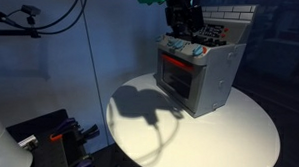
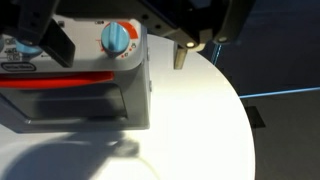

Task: Turn the far right switch on the oven anticlockwise

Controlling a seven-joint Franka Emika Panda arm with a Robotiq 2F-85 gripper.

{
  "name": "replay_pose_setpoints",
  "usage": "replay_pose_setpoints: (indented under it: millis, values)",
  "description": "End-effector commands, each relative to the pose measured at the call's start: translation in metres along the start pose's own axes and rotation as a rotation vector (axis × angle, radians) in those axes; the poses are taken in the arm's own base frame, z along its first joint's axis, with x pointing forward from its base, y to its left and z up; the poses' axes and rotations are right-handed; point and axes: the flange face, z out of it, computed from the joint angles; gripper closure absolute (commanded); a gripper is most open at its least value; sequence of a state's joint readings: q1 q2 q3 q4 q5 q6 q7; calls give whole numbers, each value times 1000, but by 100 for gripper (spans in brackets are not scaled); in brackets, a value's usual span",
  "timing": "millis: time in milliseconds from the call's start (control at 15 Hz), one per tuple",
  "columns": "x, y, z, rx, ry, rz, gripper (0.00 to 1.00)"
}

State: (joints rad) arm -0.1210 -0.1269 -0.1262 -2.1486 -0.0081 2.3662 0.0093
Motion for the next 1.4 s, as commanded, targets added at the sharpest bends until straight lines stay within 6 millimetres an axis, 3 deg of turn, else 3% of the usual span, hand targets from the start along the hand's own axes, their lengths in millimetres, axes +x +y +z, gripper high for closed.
replay_pose_setpoints:
  millis: [0, 467, 800, 1333]
  values:
    - [-18, 3, -21, 30, -120, -15, 0]
    - [-44, 6, -49, 1, -372, 21, 0]
    - [-50, 7, -65, -10, -485, 38, 0]
    - [-54, 4, -54, 8, -484, 17, 0]
